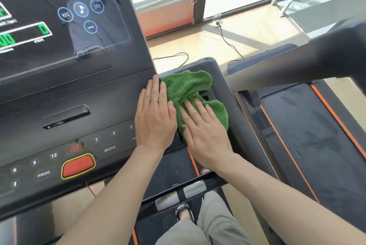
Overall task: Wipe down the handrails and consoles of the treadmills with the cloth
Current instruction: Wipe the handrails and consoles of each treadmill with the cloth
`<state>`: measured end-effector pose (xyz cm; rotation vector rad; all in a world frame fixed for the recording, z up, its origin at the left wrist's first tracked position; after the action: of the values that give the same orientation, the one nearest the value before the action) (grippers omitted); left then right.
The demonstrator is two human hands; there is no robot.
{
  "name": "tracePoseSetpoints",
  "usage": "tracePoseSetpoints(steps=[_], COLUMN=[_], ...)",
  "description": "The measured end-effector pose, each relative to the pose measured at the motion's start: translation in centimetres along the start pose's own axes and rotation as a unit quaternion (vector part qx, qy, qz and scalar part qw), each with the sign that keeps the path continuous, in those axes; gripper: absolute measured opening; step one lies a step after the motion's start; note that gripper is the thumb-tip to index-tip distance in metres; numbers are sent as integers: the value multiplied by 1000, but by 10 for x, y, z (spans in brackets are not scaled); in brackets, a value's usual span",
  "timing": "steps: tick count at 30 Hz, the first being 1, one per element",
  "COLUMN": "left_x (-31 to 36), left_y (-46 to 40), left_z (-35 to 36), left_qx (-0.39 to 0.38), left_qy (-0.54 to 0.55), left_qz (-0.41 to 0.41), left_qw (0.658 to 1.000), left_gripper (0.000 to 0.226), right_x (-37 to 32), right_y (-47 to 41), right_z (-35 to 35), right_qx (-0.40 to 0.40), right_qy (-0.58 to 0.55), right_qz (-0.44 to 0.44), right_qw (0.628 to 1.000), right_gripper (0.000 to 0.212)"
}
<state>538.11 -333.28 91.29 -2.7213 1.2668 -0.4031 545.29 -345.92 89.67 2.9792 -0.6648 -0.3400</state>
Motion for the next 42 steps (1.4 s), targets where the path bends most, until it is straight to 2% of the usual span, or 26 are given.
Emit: tracePoseSetpoints(steps=[4,7,10,14,18,21,24,28,33,37,42], left_x=[1,-1,-1,0,10,42,74,77,77,79,76], left_y=[0,1,0,0,1,12,35,47,46,51,93], left_z=[0,0,-1,-1,-5,-4,8,23,32,30,20], left_qx=[2,2,5,4,-1,-8,-34,-59,-74,-62,-15], left_qy=[-3,-5,-10,-28,-50,-32,3,-29,-50,-61,-49], left_qz=[3,4,7,13,31,103,176,189,203,196,224], left_qw=[1000,1000,1000,1000,998,994,984,980,975,977,973], left_gripper=[55,55,55,56,55,53,50,53,55,52,34], right_x=[21,33,39,54,78,85,73,65,84,89,87], right_y=[-76,-129,-143,-111,-47,29,109,145,72,3,39], right_z=[-16,-28,-30,-27,-22,-16,-9,1,-6,-14,-4], right_qx=[-18,-23,-14,20,42,53,49,1,71,78,80], right_qy=[3,-7,-7,-18,-79,-155,-125,-46,-141,-128,-69], right_qz=[-21,9,28,63,123,197,237,229,220,187,123], right_qw=[1000,1000,999,998,988,967,962,972,963,971,987], right_gripper=[57,57,57,56,57,55,56,60,55,55,54])
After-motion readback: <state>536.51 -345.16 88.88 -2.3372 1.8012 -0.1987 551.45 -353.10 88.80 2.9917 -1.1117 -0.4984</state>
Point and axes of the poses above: each hand's wrist, its own y-axis away from the middle knuckle, its own z-axis out of the palm, x = y × z, the point moved 3 cm from there along -y, towards the middle knuckle, and after that the axes turned 2 degrees about -x, right-handed, at the moved point
